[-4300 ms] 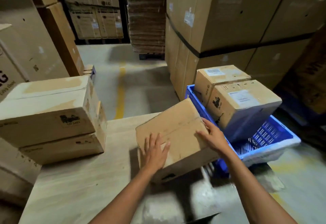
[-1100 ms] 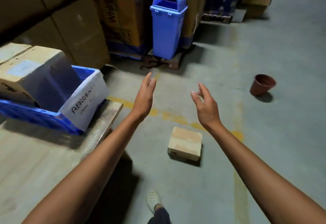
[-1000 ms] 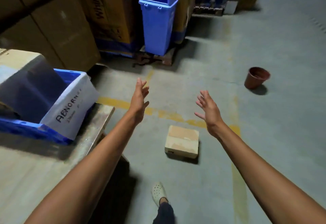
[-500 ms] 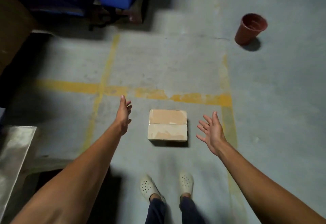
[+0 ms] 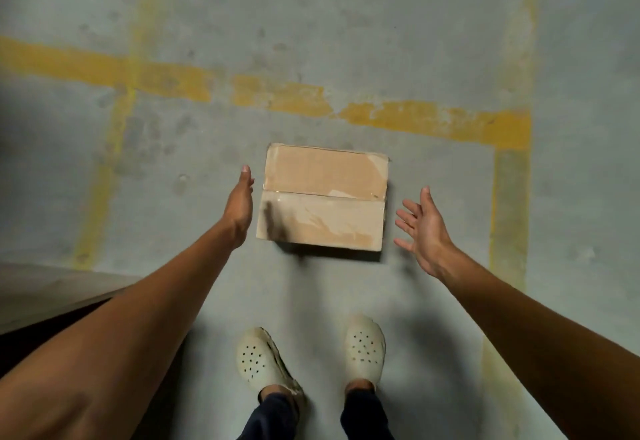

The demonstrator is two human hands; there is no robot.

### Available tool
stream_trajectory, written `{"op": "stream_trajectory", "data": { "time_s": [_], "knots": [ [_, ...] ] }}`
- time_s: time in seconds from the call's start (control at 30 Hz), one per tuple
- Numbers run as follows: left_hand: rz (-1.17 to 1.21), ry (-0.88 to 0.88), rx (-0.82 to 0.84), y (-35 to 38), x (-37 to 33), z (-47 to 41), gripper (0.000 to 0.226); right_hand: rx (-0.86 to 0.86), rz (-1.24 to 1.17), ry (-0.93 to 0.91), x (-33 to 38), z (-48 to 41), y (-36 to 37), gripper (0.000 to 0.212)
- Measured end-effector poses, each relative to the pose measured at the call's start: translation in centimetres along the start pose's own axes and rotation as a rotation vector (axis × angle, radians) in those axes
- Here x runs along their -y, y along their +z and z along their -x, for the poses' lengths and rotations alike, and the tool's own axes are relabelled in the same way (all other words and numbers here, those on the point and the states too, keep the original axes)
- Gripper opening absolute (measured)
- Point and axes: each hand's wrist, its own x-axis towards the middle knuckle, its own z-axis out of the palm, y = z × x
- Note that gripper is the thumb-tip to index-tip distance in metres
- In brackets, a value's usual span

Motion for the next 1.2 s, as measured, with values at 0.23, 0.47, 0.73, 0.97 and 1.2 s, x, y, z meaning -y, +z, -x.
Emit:
{"op": "stream_trajectory", "data": {
  "time_s": [0.23, 0.47, 0.73, 0.97, 1.2],
  "knots": [
    [-0.072, -0.204, 0.07, 2.6, 4.4, -6.6, 0.067, -0.01, 0.067, 0.154, -3.2, -7.1, 3.4, 0.074],
    [0.019, -0.095, -0.009, 0.3, 0.2, -0.5, 0.053, -0.064, 0.089, 0.019, 1.7, -0.8, 2.8, 0.049],
    [0.257, 0.017, -0.115, -4.6, -9.1, 14.6, 0.038, 0.024, 0.254, -0.246, 9.0, 11.9, 2.4, 0.077],
    [0.35, 0.124, -0.221, -10.7, -15.4, 30.5, 0.039, 0.05, 0.426, -0.404, 15.8, 29.7, 5.2, 0.076],
    [0.344, 0.172, -0.319, -19.3, -15.8, 44.9, 0.048, 0.034, 0.619, -0.572, 16.5, 43.7, 8.9, 0.054]
  ]
}}
